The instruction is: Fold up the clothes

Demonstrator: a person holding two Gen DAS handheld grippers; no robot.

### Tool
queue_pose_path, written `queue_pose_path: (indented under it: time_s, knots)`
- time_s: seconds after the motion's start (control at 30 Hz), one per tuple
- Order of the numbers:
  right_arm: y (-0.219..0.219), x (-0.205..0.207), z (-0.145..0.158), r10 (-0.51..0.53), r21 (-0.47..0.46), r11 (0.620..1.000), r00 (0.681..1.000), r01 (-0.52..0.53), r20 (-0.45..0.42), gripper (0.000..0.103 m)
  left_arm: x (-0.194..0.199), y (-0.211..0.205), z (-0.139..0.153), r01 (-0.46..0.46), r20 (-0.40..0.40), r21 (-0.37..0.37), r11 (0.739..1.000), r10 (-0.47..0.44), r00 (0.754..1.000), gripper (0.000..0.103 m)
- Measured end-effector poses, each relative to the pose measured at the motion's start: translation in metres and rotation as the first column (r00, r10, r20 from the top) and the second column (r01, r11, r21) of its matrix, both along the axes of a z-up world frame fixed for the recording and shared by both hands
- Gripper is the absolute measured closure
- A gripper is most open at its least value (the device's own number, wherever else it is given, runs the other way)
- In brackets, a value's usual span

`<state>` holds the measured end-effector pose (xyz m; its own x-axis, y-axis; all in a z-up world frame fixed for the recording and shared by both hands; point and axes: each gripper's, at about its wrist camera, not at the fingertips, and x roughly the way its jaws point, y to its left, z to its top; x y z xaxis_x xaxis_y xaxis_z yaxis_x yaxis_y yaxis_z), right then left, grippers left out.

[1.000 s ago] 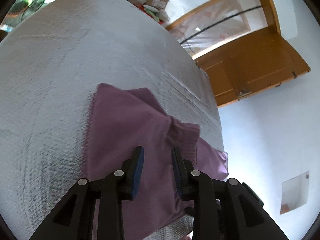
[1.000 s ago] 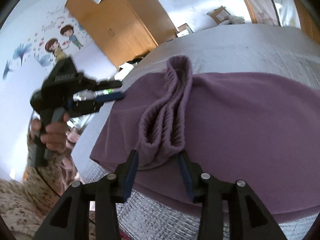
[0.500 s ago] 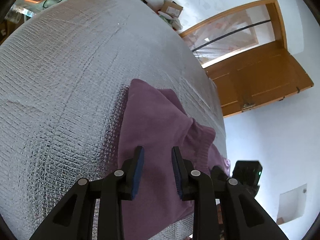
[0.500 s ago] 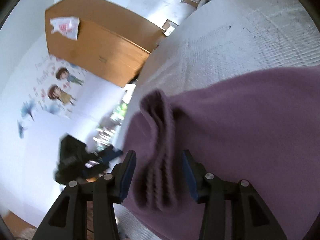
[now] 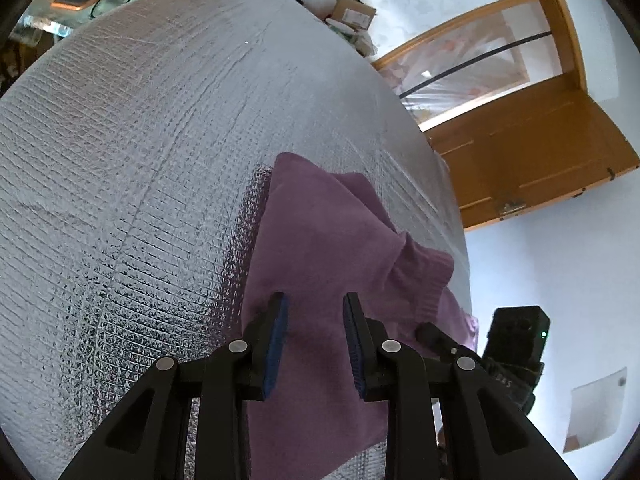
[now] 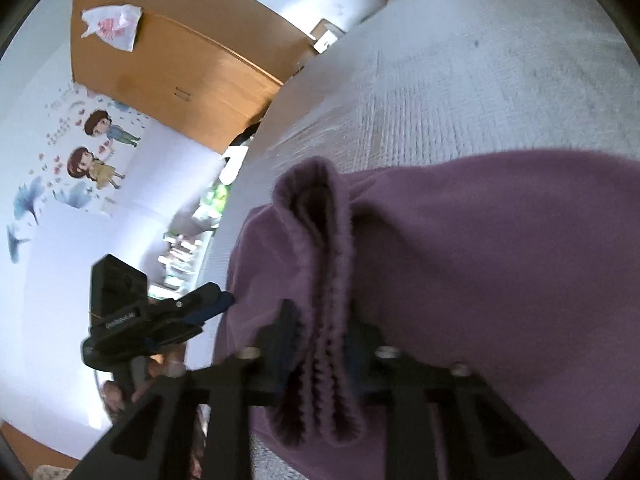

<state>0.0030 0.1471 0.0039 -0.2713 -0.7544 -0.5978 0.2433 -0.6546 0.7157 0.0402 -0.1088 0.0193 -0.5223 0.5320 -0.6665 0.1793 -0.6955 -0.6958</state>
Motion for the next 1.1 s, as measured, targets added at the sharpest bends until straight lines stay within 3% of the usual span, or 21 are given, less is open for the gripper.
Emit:
queue_pose_path:
  time_s: [0.4,0.57,0.73,0.83,1.03,1.1]
  knots:
    - [0.027,0.03,0.047,-0.054,-0.102,0.994,0.989,0.04,-0.138,0.083,0.0,0.01,0.019,-0.023,-0.052,-0.04,0.999,0.021,0.998,0.074]
    - [0.055,0.033,0.026,-0.108,-0.035,0.994,0.989,0.105,-0.101,0.083,-0.004,0.014,0.014,-0.004,-0.033,-0.06,0.998,0.002,0.999,0.074]
    - [0.055,0.031,0.004,-0.135,0.018,0.991,0.988,0.136,-0.071,0.083,-0.008,0.018,0.01,0.015,-0.013,-0.081,0.997,-0.017,1.0,0.074]
    - [0.055,0.029,-0.004,-0.147,0.074,0.985,0.986,0.153,-0.075,0.077,-0.01,0.02,0.007,0.027,-0.001,-0.092,0.995,-0.027,1.0,0.074]
    - [0.063,0.037,-0.001,-0.16,0.194,0.963,0.976,0.187,-0.146,0.071,-0.021,0.019,0.007,0.035,0.001,-0.098,0.995,-0.035,0.999,0.074]
    - [0.059,0.039,0.014,-0.163,0.247,0.945,0.962,0.216,-0.219,0.071,-0.027,0.018,0.012,0.039,-0.012,-0.105,0.994,-0.04,0.999,0.074]
